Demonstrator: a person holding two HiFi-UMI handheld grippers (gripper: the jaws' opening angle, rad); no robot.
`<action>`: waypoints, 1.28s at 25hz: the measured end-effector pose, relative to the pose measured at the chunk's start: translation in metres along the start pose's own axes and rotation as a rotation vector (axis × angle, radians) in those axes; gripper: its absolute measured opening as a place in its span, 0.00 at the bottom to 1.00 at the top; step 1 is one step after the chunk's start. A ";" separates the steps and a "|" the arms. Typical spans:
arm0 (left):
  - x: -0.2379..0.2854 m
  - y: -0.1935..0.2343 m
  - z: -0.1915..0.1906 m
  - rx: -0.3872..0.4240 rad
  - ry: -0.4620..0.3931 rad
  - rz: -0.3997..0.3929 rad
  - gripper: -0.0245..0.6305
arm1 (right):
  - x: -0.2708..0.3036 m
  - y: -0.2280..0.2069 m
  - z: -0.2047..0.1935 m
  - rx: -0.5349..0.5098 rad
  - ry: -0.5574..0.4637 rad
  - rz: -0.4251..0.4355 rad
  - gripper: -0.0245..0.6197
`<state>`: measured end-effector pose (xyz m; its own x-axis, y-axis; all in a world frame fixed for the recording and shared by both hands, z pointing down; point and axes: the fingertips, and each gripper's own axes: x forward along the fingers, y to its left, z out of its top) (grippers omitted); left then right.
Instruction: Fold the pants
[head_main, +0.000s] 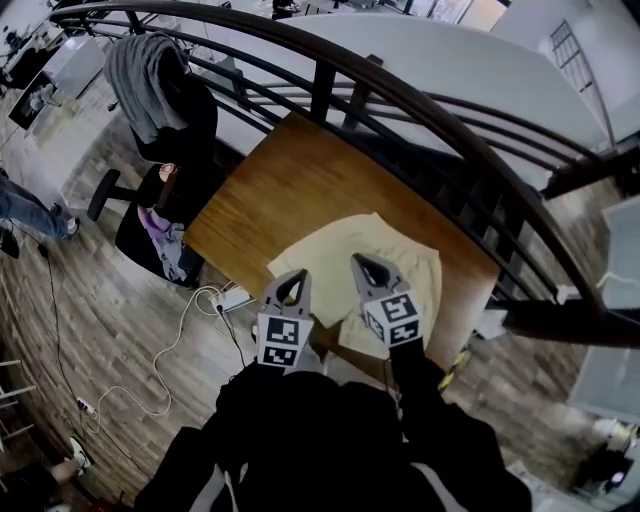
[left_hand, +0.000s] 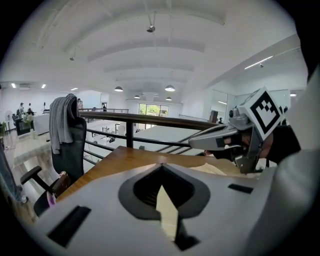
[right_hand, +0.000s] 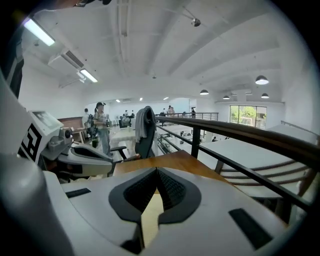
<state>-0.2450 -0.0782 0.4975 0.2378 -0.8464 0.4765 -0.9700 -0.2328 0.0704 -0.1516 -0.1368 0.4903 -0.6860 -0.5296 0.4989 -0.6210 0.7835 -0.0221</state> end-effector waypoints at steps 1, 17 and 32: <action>0.005 0.004 0.000 0.010 0.011 0.003 0.04 | 0.006 -0.004 -0.001 -0.029 0.018 0.013 0.04; 0.086 0.046 -0.053 0.098 0.263 -0.007 0.04 | 0.103 -0.034 -0.054 -0.295 0.305 0.237 0.05; 0.127 0.089 -0.123 0.163 0.471 -0.050 0.13 | 0.180 -0.061 -0.108 -0.609 0.449 0.282 0.14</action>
<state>-0.3072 -0.1474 0.6721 0.1985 -0.5324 0.8229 -0.9283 -0.3715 -0.0164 -0.1960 -0.2448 0.6750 -0.4882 -0.2059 0.8481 -0.0426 0.9762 0.2125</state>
